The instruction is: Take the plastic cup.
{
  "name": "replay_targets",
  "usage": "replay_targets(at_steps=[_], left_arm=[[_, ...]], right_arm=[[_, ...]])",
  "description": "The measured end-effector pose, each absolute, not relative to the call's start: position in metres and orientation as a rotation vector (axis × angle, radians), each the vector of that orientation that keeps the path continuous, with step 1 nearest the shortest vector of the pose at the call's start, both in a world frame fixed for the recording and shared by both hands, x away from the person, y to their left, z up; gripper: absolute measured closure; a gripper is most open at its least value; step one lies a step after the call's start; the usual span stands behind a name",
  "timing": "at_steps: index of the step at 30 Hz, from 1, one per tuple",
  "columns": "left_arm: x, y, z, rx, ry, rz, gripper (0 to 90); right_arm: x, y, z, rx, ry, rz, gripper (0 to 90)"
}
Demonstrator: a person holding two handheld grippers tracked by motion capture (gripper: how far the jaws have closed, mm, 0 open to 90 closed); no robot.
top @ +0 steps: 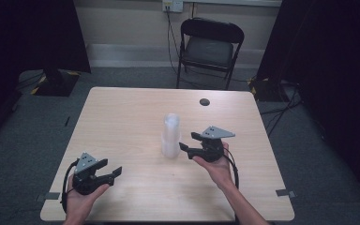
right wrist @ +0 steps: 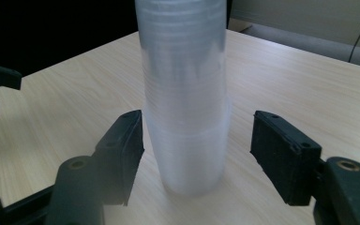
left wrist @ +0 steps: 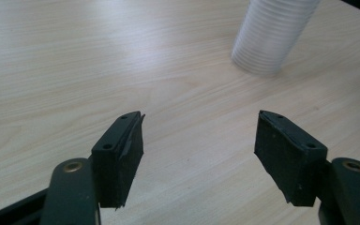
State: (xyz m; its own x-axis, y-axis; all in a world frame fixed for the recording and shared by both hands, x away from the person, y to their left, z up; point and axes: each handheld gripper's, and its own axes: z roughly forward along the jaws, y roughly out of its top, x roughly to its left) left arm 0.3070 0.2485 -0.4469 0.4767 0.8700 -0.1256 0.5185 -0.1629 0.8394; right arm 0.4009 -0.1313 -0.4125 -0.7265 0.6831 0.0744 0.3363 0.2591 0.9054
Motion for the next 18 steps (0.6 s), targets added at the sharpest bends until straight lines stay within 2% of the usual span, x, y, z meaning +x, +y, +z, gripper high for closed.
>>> replay_targets(at_steps=[18], left_arm=[[0.309,0.246,-0.448,1.848,1.155,0.503,31.0]], right_arm=[[0.436,-0.091,-0.398,0.881,2.210,1.535,26.4]])
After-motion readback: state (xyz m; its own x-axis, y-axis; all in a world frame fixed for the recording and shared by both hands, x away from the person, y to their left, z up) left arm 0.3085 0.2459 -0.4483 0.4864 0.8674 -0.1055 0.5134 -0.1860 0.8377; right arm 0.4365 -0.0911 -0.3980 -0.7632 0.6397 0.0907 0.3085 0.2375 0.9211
